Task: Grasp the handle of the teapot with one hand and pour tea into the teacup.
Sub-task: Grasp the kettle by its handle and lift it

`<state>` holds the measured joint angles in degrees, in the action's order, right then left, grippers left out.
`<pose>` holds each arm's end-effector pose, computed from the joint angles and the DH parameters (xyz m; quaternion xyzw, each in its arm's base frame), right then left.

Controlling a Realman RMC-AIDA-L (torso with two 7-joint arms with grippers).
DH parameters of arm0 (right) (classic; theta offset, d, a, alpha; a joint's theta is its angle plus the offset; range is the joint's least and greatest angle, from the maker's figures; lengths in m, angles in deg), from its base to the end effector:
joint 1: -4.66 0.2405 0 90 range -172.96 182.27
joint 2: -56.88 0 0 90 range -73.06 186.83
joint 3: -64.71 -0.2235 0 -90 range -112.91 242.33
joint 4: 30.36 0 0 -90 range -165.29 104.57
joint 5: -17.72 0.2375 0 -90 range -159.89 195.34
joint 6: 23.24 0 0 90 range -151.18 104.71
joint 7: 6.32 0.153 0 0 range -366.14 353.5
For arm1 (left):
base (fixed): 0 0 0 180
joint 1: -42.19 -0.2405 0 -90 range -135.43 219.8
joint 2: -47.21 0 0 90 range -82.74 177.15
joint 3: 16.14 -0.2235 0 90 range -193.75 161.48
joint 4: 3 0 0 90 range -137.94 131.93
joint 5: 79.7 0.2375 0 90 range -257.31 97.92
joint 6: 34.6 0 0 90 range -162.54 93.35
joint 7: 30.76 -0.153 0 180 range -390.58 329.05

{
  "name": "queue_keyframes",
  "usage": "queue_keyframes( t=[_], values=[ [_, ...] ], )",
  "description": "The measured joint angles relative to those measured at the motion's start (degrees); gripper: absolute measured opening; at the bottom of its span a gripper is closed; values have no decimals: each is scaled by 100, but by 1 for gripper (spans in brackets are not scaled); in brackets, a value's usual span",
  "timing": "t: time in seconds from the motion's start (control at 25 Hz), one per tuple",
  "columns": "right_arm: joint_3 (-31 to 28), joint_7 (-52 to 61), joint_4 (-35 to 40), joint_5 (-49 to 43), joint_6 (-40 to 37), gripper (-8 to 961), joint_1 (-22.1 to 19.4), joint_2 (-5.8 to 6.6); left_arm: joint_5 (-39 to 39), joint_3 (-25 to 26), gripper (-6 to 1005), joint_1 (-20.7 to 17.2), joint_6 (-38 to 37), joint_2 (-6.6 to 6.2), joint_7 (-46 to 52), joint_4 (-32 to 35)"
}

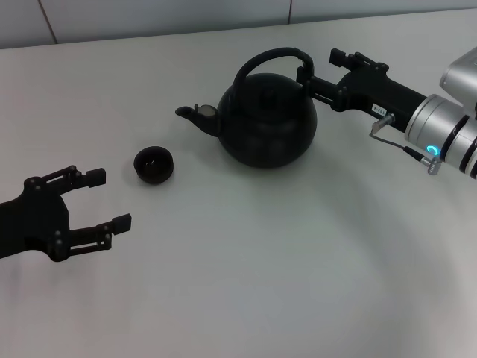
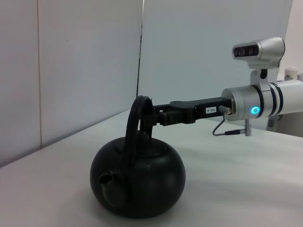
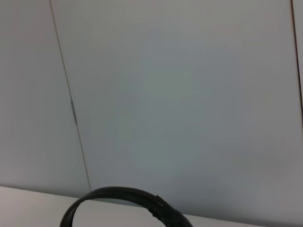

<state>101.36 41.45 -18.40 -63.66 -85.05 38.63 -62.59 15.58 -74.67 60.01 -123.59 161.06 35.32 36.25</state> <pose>0.2844 0.3810 -0.0271 -0.8273 0.2638 0.3011 0.3940 -0.2815 0.3004 0.0198 -0.9483 -0.1340 -0.2431 0.1540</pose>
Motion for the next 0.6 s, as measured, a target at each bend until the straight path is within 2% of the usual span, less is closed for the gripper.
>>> queue_keyframes(
  t=[0.6],
  values=[
    [1,4,0,-1,228,784,69,12,0,-26,855,-23,24,31,0,13]
  ],
)
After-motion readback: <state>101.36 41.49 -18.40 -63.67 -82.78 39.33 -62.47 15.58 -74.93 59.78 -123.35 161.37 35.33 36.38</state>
